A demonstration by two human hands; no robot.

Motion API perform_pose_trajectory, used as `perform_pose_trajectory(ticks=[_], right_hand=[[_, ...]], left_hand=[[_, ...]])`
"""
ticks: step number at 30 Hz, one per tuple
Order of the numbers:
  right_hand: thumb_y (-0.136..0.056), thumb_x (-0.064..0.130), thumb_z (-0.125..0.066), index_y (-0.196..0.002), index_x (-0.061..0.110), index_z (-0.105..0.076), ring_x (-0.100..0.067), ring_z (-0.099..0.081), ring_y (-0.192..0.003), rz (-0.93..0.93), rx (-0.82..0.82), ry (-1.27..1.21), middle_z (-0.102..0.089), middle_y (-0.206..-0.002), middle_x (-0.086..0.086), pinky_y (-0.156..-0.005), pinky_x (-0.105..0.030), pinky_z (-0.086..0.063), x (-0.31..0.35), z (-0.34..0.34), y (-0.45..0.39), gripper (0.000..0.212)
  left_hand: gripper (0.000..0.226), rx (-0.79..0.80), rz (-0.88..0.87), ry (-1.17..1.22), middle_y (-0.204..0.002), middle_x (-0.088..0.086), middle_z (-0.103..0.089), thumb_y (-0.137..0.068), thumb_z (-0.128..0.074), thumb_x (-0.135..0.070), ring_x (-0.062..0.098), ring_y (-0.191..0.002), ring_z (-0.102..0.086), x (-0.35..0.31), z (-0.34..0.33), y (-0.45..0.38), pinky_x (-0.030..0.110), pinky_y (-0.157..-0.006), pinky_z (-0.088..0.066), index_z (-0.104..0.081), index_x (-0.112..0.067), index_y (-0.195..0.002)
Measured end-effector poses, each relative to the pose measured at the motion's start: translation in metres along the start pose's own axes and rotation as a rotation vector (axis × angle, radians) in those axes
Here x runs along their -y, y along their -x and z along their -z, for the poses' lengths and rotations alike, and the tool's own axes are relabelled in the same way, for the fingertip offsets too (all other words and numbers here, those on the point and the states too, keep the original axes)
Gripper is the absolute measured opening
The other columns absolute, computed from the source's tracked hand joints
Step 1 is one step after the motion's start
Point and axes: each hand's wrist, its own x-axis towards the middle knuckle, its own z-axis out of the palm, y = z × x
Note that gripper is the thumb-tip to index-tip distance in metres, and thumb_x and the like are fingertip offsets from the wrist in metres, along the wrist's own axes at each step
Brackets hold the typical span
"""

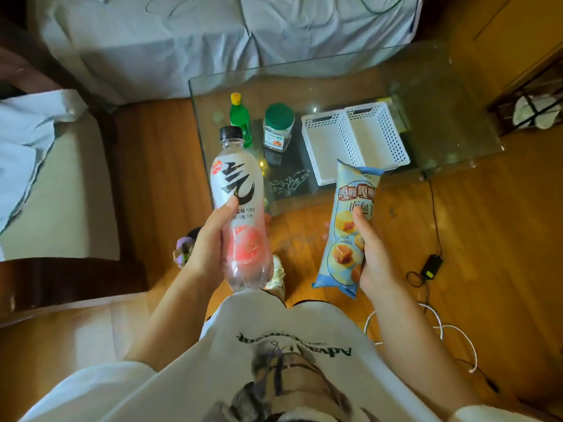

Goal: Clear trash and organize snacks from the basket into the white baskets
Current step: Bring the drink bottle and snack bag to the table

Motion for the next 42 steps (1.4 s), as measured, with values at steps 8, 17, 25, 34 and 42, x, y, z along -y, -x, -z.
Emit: perform_pose_trajectory(ticks=[8, 17, 25, 34, 42], right_hand=[[-0.070, 0.052, -0.062, -0.104, 0.024, -0.064, -0.014, -0.071, -0.080, -0.120, 0.040, 0.001, -0.073, -0.092, -0.001, -0.066, -0.029, -0.053, 0.054, -0.023, -0.095, 0.044], [-0.058, 0.056, -0.065, -0.108, 0.028, -0.059, -0.026, -0.067, -0.096, -0.258, 0.135, 0.228, -0.069, -0.106, -0.007, -0.087, -0.044, -0.054, 0.046, -0.059, -0.228, 0.058], [-0.074, 0.049, -0.065, -0.090, 0.034, -0.058, -0.020, -0.067, -0.094, -0.260, 0.276, 0.576, -0.069, -0.097, 0.004, -0.083, -0.037, -0.054, -0.006, -0.071, -0.367, 0.024], [-0.082, 0.037, -0.066, -0.104, 0.029, -0.052, -0.004, -0.052, -0.076, -0.198, 0.257, 0.926, -0.054, -0.089, 0.012, -0.056, -0.017, -0.037, -0.059, -0.092, -0.470, 0.027], [-0.082, 0.031, -0.066, -0.125, 0.022, -0.049, -0.008, -0.053, -0.084, -0.206, 0.272, 1.061, -0.054, -0.108, 0.005, -0.056, -0.016, -0.045, -0.069, -0.103, -0.495, 0.047]], left_hand=[[0.056, -0.075, -0.133, -0.129, -0.086, 0.005, -0.072, -0.063, -0.070, -0.046, 0.017, -0.076, -0.069, -0.050, -0.021, -0.088, 0.030, -0.065, -0.057, -0.059, -0.015, -0.109], [0.070, -0.510, -0.274, -0.361, -0.100, 0.007, -0.069, -0.054, -0.077, -0.006, 0.012, -0.086, -0.068, -0.029, 0.016, -0.204, 0.018, -0.069, -0.054, -0.052, 0.002, -0.119], [0.071, -0.672, -0.304, -0.584, -0.104, -0.012, -0.062, -0.045, -0.089, -0.023, -0.003, -0.095, -0.060, 0.018, 0.078, -0.324, 0.012, -0.080, -0.050, -0.051, -0.038, -0.103], [0.078, -0.730, -0.087, -0.632, -0.119, 0.005, -0.062, -0.047, -0.090, -0.017, 0.024, -0.113, -0.057, 0.062, 0.132, -0.390, 0.051, -0.093, -0.049, -0.057, -0.023, -0.117], [0.056, -0.674, -0.052, -0.670, -0.094, -0.017, -0.064, -0.046, -0.079, -0.026, 0.010, -0.095, -0.061, 0.064, 0.131, -0.387, 0.042, -0.087, -0.052, -0.055, -0.050, -0.090]])
